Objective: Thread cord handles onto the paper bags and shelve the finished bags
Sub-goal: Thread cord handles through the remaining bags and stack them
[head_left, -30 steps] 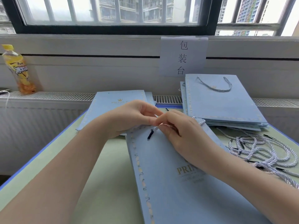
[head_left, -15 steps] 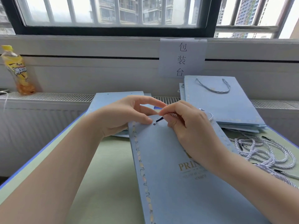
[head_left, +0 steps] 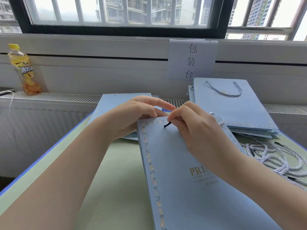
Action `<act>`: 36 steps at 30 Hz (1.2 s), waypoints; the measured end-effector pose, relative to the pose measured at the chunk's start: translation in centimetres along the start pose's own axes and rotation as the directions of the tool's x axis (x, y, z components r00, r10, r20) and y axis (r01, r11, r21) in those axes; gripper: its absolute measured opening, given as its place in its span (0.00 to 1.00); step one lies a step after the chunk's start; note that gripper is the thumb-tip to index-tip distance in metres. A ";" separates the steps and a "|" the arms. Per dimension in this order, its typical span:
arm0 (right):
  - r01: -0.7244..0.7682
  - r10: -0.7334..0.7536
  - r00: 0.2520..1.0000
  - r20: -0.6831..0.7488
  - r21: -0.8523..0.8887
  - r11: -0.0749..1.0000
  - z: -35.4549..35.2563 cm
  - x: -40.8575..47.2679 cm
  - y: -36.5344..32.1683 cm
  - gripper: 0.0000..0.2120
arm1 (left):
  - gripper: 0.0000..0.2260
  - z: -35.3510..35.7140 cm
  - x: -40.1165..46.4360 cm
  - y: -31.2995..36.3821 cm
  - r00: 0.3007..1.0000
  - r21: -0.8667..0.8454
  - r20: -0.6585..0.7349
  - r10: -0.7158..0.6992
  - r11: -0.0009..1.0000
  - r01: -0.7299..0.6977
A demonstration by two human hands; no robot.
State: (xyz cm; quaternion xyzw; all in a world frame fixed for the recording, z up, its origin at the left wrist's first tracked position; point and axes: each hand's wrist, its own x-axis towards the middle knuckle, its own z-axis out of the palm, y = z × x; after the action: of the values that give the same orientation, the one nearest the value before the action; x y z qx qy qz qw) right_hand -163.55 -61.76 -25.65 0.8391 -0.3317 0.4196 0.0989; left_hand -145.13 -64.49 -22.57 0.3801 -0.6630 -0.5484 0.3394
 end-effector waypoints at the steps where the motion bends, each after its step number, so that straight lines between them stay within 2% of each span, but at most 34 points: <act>1: 0.026 -0.026 1.000 -0.001 -0.031 0.999 0.0 -0.1 0.0 0.04 | 0.22 -0.1 0.0 0.0 1.000 -0.007 0.008 -0.003 1.000 0.003; 5: 0.095 -0.097 0.995 -0.010 -0.124 0.988 -0.1 -0.2 -0.2 0.06 | 0.23 -0.5 -0.1 0.0 0.999 -0.044 0.042 0.008 0.999 -0.006; 8: 0.131 -0.131 0.991 0.012 -0.109 0.985 0.2 -0.2 -0.3 0.04 | 0.22 -0.6 -0.1 -0.1 0.999 -0.067 0.044 0.012 0.998 -0.009; 11: -0.014 0.014 0.999 0.043 0.013 1.000 0.3 -0.1 -0.4 0.04 | 0.19 -0.5 0.0 -0.2 0.999 -0.084 0.040 0.010 0.996 -0.007; 13: -0.179 0.168 0.983 0.078 0.158 0.971 -0.1 0.2 -0.6 0.02 | 0.17 -0.4 0.1 -0.1 0.999 -0.088 0.033 0.017 0.996 -0.014; 15: -0.282 0.265 0.959 0.105 0.230 0.931 -0.5 0.4 -0.5 0.04 | 0.15 -0.3 0.1 -0.1 0.999 -0.114 0.039 0.033 0.993 -0.028; 17: -0.328 0.305 0.943 0.131 0.233 0.915 -0.9 0.4 -0.6 0.07 | 0.15 -0.3 -0.1 -0.1 0.999 -0.194 0.040 0.030 0.981 -0.022; 20: -0.355 0.316 0.929 0.193 0.224 0.907 -1.2 0.6 -0.6 0.07 | 0.13 -0.5 -0.1 -0.3 0.999 -0.269 0.038 -0.006 0.963 0.016; 24: -0.393 0.346 0.916 0.201 0.283 0.875 -1.8 0.6 -0.7 0.09 | 0.12 -0.5 0.3 -0.5 0.998 -0.143 0.048 -0.047 0.988 0.054; 27: -0.392 0.337 0.916 0.216 0.315 0.864 -1.7 0.6 -1.0 0.11 | 0.12 -0.3 0.0 -0.6 0.986 -0.056 0.145 -0.079 0.995 0.088; 32: -0.317 0.249 0.938 0.240 0.309 0.897 -1.4 0.5 -1.4 0.11 | 0.05 -1.0 -0.7 -0.6 0.948 -0.049 0.308 -0.077 0.994 0.097; 34: -0.293 0.226 0.945 0.237 0.305 0.906 -1.5 0.4 -1.3 0.10 | 0.05 -0.9 -0.7 -0.5 0.947 -0.017 0.311 -0.086 0.995 0.096; 36: -0.291 0.221 0.946 0.239 0.317 0.903 -1.5 0.4 -1.0 0.10 | 0.05 -0.7 -0.6 -0.3 0.965 0.012 0.251 -0.081 0.997 0.081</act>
State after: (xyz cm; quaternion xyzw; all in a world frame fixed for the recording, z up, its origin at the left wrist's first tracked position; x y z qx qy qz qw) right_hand -163.70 -60.49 -24.29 0.8295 -0.3683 0.3957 -0.1406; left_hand -144.16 -64.36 -22.79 0.3345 -0.6851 -0.6049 0.2297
